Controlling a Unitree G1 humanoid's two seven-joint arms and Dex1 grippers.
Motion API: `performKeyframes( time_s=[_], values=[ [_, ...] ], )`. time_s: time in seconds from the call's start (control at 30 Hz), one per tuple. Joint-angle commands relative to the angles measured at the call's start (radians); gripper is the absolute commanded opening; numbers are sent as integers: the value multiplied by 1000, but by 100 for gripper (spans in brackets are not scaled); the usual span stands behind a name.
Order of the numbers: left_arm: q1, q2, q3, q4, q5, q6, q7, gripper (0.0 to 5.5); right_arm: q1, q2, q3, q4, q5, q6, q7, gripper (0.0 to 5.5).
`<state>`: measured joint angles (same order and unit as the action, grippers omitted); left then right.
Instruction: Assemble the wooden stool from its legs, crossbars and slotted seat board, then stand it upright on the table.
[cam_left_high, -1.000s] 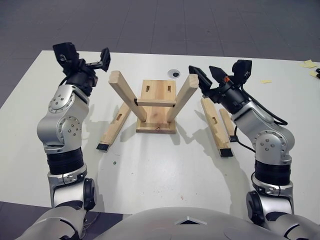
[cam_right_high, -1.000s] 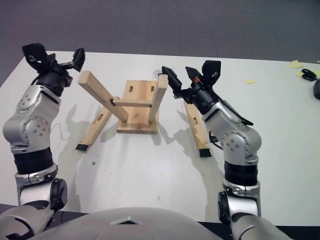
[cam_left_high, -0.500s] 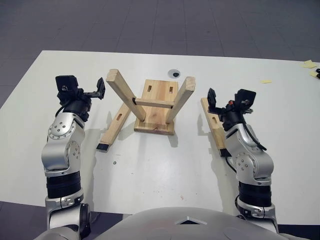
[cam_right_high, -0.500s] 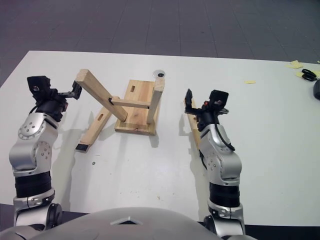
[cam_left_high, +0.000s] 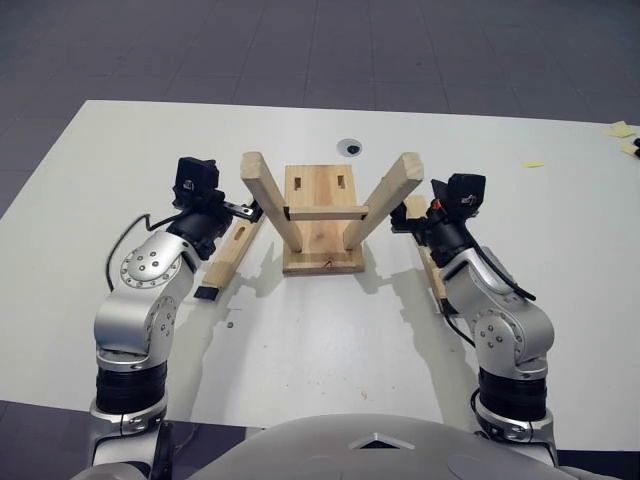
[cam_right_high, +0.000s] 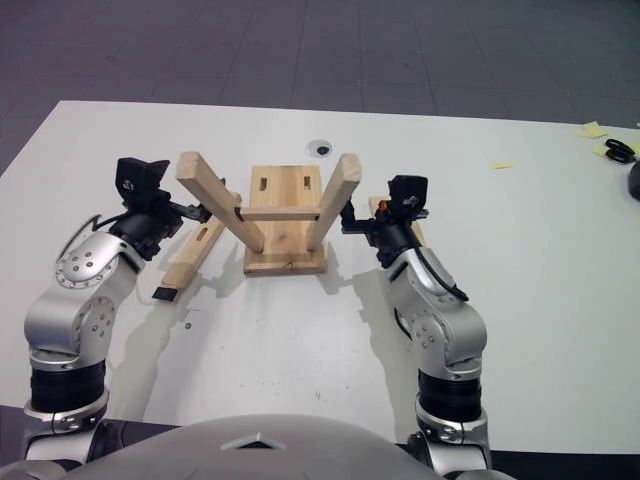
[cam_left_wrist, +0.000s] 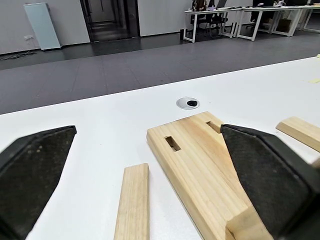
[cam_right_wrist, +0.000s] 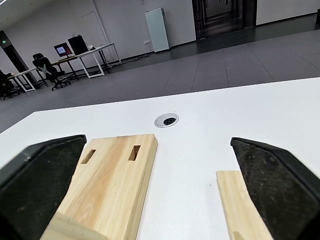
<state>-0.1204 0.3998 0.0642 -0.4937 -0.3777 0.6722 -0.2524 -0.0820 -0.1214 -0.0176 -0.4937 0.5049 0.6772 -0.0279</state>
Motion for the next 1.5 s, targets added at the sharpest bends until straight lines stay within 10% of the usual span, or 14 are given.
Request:
performKeyframes(
  time_s=[0.03, 0.47, 0.77, 1.07, 1.5],
  values=[
    [2, -2, -28, 66, 8, -6, -40, 538, -34, 22, 22, -17, 53, 20, 61, 540],
    [-421, 35, 359, 408, -18, -161, 159, 538, -54, -147, 102, -96, 217, 129, 410, 540],
    [-374, 14, 353, 390, -76, -140, 105, 538, -137, -242, 70, 122, 48, 14, 418, 540],
    [-462, 160, 615, 312, -756, 151, -105, 538, -208, -234, 82, 295, -85, -75, 440, 540],
    [-56, 436, 343, 243, -487, 123, -489, 538, -182, -205, 22, 259, -59, -44, 440, 540]
  ],
)
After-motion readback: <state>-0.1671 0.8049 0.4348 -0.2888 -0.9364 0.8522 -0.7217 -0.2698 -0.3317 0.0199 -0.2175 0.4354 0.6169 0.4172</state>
